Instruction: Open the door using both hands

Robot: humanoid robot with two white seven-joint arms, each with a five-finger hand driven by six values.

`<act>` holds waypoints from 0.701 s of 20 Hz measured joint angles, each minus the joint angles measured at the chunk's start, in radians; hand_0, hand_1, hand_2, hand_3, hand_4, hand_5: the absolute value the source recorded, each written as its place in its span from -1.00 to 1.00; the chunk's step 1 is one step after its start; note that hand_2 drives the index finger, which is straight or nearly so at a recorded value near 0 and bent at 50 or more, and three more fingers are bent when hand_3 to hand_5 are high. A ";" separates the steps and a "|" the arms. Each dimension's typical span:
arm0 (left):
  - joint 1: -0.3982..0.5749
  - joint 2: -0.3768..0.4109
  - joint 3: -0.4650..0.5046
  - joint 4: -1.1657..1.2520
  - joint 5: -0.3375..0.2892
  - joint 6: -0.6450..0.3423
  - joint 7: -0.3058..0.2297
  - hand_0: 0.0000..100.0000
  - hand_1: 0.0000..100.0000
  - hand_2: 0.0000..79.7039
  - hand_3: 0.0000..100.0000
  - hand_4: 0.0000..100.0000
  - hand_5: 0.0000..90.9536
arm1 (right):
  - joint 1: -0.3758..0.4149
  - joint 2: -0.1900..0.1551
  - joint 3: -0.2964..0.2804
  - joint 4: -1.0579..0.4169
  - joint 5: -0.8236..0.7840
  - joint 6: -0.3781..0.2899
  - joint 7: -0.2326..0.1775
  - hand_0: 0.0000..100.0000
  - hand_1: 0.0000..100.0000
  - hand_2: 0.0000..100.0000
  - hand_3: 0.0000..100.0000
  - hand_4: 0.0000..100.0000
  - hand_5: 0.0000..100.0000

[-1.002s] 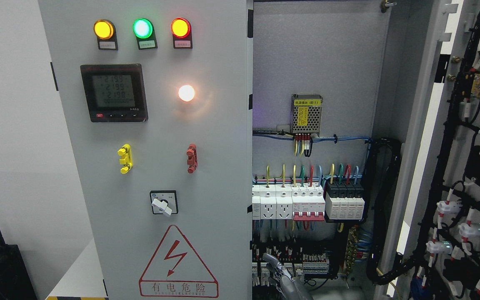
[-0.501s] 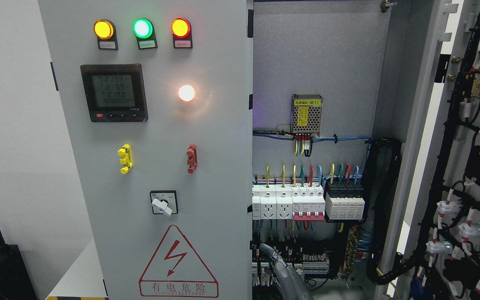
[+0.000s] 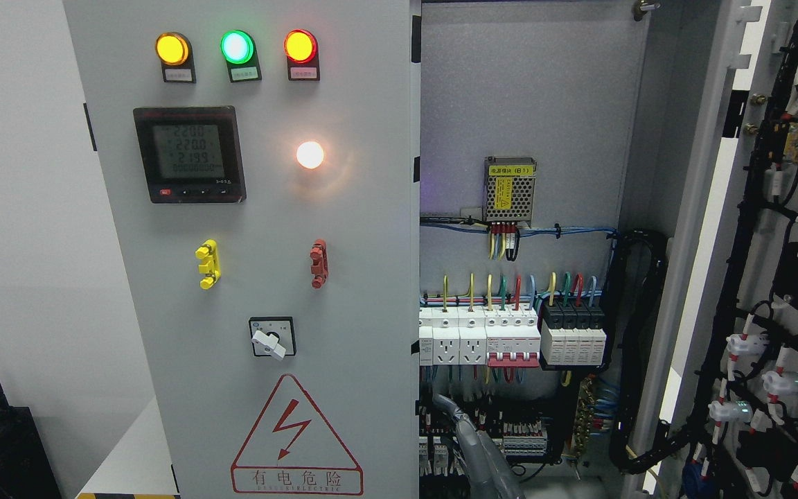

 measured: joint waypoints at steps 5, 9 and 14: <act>0.000 0.000 0.000 0.000 0.000 0.000 0.000 -1.00 -1.00 -1.00 -1.00 -0.94 -1.00 | -0.021 0.004 -0.002 0.015 -0.024 0.018 0.000 -1.00 -1.00 -1.00 -1.00 -1.00 -1.00; 0.000 0.000 0.000 0.000 0.000 0.000 0.000 -1.00 -1.00 -1.00 -1.00 -0.94 -1.00 | -0.033 0.006 -0.003 0.023 -0.033 0.025 0.000 -1.00 -1.00 -1.00 -1.00 -1.00 -1.00; 0.000 0.000 0.000 0.000 0.000 0.000 0.000 -1.00 -1.00 -1.00 -1.00 -0.94 -1.00 | -0.044 0.007 -0.001 0.029 -0.038 0.028 0.000 -1.00 -1.00 -1.00 -1.00 -1.00 -1.00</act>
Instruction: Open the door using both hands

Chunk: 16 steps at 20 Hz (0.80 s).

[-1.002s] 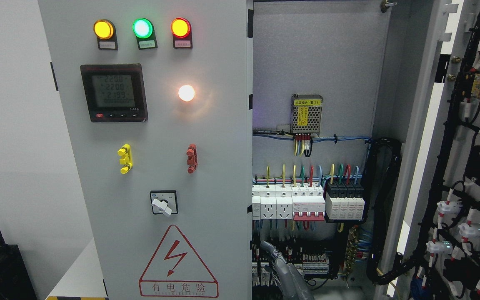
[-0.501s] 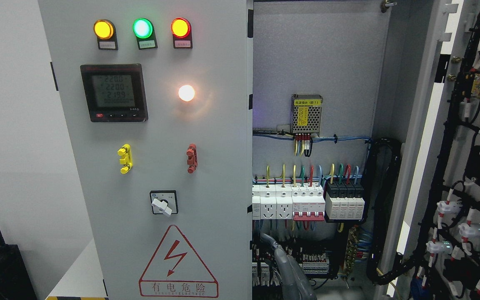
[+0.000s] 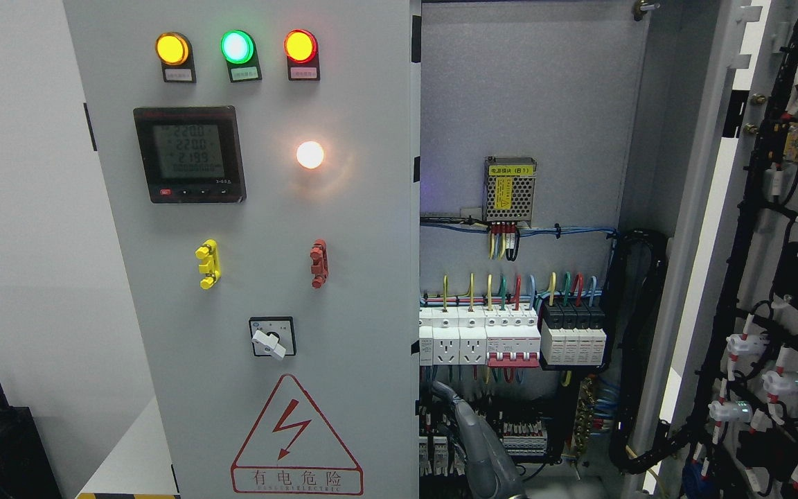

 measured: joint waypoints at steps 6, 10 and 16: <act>0.000 0.000 0.000 0.000 0.000 -0.001 0.000 -1.00 -1.00 -1.00 -1.00 -0.94 -1.00 | -0.008 0.001 0.004 0.005 -0.010 0.010 0.000 -1.00 -1.00 -1.00 -1.00 -1.00 -1.00; 0.000 0.000 0.000 0.000 0.000 -0.004 0.000 -1.00 -1.00 -1.00 -1.00 -0.94 -1.00 | -0.012 0.002 0.006 0.007 -0.018 0.014 0.000 -1.00 -1.00 -1.00 -1.00 -1.00 -1.00; 0.000 0.000 0.000 0.000 0.000 -0.002 0.000 -1.00 -1.00 -1.00 -1.00 -0.94 -1.00 | -0.020 0.002 0.008 0.009 -0.027 0.015 -0.001 -1.00 -1.00 -1.00 -1.00 -1.00 -1.00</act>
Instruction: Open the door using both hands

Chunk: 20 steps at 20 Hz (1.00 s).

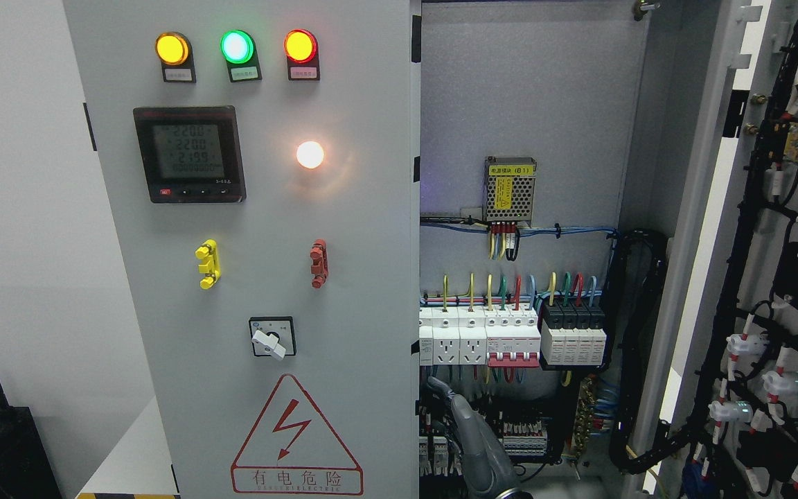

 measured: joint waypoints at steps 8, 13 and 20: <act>0.000 0.000 0.000 0.000 0.000 0.003 0.000 -1.00 -1.00 -1.00 -1.00 -0.94 -1.00 | -0.010 0.000 0.008 0.003 -0.014 0.002 -0.001 -1.00 -1.00 -1.00 -1.00 -1.00 -1.00; 0.000 0.000 0.000 0.000 0.000 0.003 0.000 -1.00 -1.00 -1.00 -1.00 -0.94 -1.00 | -0.023 0.000 0.014 0.010 -0.028 0.004 0.002 -1.00 -1.00 -1.00 -1.00 -1.00 -1.00; 0.000 0.000 0.000 0.000 0.000 0.004 0.000 -1.00 -1.00 -1.00 -1.00 -0.94 -1.00 | -0.037 0.001 0.019 0.026 -0.036 0.007 0.005 -1.00 -1.00 -1.00 -1.00 -1.00 -1.00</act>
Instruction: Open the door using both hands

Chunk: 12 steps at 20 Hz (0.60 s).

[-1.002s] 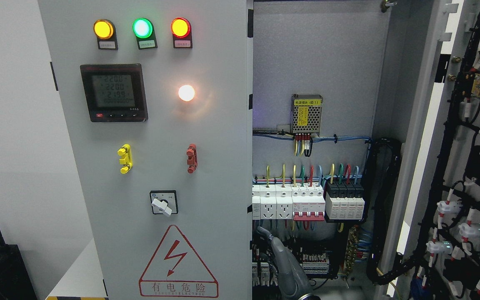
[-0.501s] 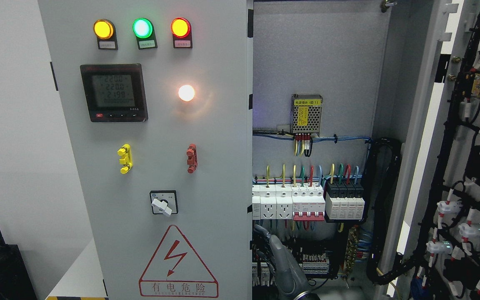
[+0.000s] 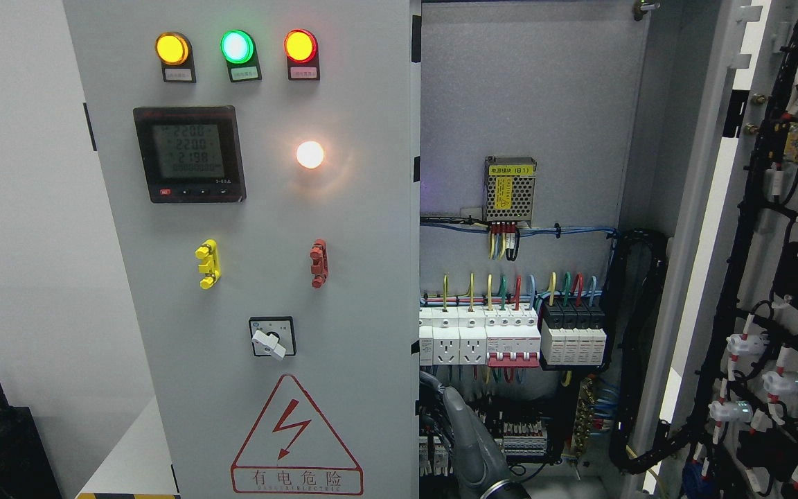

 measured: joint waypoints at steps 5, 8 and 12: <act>0.000 0.000 0.000 0.000 0.000 0.003 0.000 -1.00 -1.00 -1.00 -1.00 -0.94 -1.00 | -0.014 0.000 0.001 0.015 -0.002 0.000 0.000 -1.00 -1.00 -1.00 -1.00 -1.00 -1.00; 0.000 0.000 0.000 0.000 0.000 0.002 0.000 -1.00 -1.00 -1.00 -1.00 -0.94 -1.00 | -0.019 0.000 0.002 0.024 -0.002 0.000 0.014 -1.00 -1.00 -1.00 -1.00 -1.00 -1.00; 0.000 0.000 0.000 0.000 0.000 0.000 0.000 -1.00 -1.00 -1.00 -1.00 -0.94 -1.00 | -0.023 0.000 0.002 0.033 -0.008 0.000 0.026 -1.00 -1.00 -1.00 -1.00 -1.00 -1.00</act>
